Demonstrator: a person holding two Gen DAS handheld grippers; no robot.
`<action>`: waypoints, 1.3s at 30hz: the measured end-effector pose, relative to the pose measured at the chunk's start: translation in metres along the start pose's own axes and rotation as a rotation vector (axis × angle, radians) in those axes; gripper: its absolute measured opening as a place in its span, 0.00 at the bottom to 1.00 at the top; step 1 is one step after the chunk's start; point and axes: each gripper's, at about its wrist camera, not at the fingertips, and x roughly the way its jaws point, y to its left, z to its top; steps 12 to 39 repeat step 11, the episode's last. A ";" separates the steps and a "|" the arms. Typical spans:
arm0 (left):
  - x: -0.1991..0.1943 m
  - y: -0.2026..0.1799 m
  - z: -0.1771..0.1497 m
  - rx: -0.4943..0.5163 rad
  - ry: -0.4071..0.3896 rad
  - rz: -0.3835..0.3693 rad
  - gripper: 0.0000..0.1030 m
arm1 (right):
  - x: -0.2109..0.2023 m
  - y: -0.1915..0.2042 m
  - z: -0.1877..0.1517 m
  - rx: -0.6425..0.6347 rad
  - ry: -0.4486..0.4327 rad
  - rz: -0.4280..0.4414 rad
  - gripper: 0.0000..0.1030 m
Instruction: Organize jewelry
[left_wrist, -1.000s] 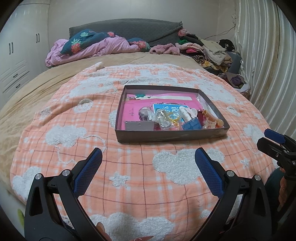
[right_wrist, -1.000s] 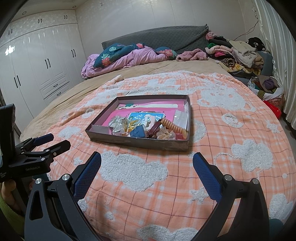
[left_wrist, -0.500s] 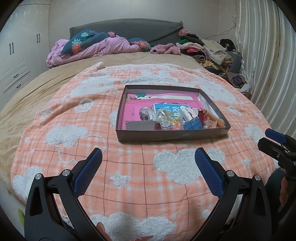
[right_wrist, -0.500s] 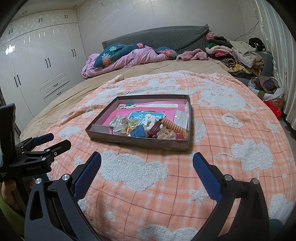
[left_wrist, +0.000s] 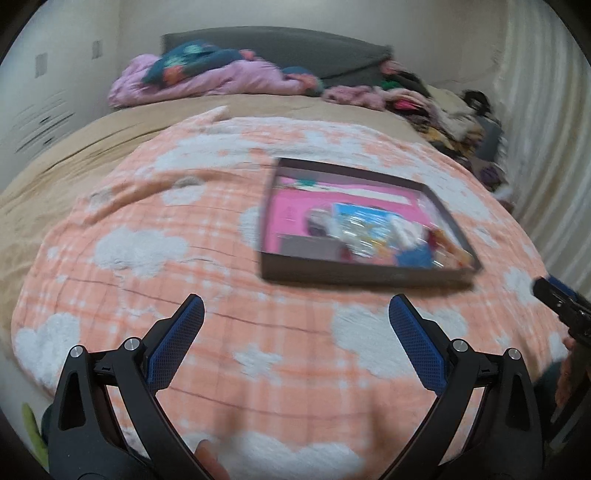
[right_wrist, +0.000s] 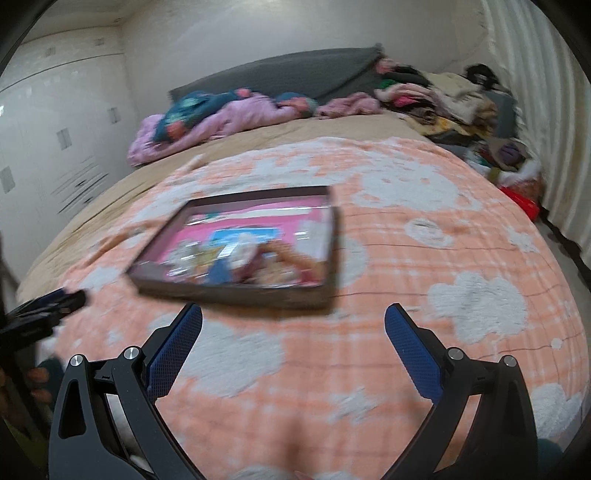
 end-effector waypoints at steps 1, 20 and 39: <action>0.007 0.012 0.005 -0.028 -0.010 0.024 0.91 | 0.010 -0.014 0.004 0.022 0.010 -0.039 0.96; 0.167 0.182 0.060 -0.315 0.160 0.508 0.91 | 0.120 -0.198 0.043 0.350 0.120 -0.458 0.96; 0.167 0.182 0.060 -0.315 0.160 0.508 0.91 | 0.120 -0.198 0.043 0.350 0.120 -0.458 0.96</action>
